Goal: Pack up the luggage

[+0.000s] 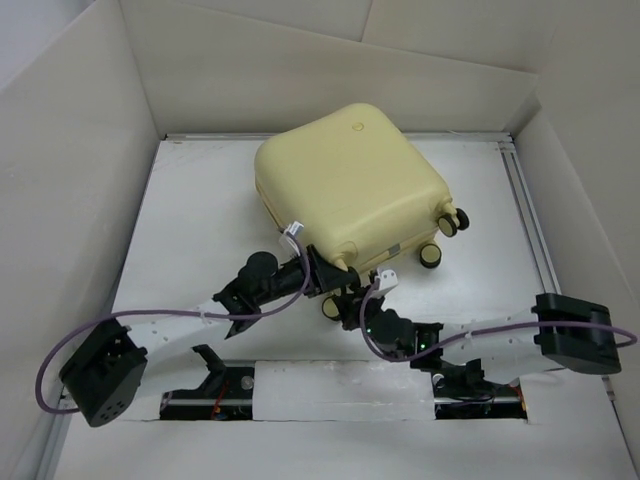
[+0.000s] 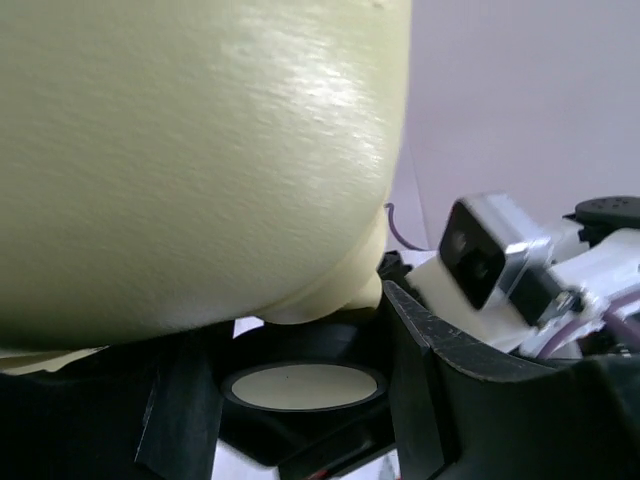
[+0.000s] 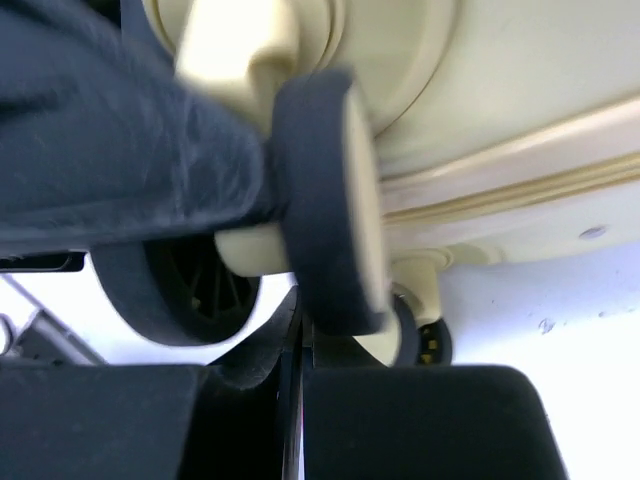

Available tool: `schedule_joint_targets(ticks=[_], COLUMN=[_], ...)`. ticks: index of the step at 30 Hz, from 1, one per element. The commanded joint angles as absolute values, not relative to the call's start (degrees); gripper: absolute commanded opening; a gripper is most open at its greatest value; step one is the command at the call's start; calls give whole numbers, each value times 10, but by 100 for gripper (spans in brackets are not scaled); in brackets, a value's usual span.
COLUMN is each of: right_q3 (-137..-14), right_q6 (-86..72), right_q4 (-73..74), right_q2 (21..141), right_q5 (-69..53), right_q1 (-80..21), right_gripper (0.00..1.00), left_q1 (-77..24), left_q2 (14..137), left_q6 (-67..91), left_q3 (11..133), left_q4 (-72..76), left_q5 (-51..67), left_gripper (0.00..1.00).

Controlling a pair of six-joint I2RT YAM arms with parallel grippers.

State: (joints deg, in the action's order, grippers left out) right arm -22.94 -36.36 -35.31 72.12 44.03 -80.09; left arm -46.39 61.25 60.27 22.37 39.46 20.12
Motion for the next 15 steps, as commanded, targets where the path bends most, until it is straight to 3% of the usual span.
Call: schedule_joint_targets(ticks=[1, 4, 8, 14, 15], right_q3=[-258, -309, -378, -344, -338], right_q6=[-403, -403, -368, -357, -357], right_q4=[-444, -527, -618, -640, -633], right_q2=[782, 886, 990, 950, 941], right_q5=[417, 422, 428, 476, 476], right_q1=[-835, -851, -863, -884, -884], right_gripper=[0, 0, 0, 0, 6], left_q1=[-461, -461, -466, -466, -466], left_q2=[646, 690, 696, 572, 560], left_q6=[642, 700, 701, 599, 587], left_q3=[278, 271, 276, 296, 308], left_q4=[637, 720, 719, 516, 499], left_q5=[232, 252, 258, 182, 171], left_gripper=[0, 0, 0, 0, 0])
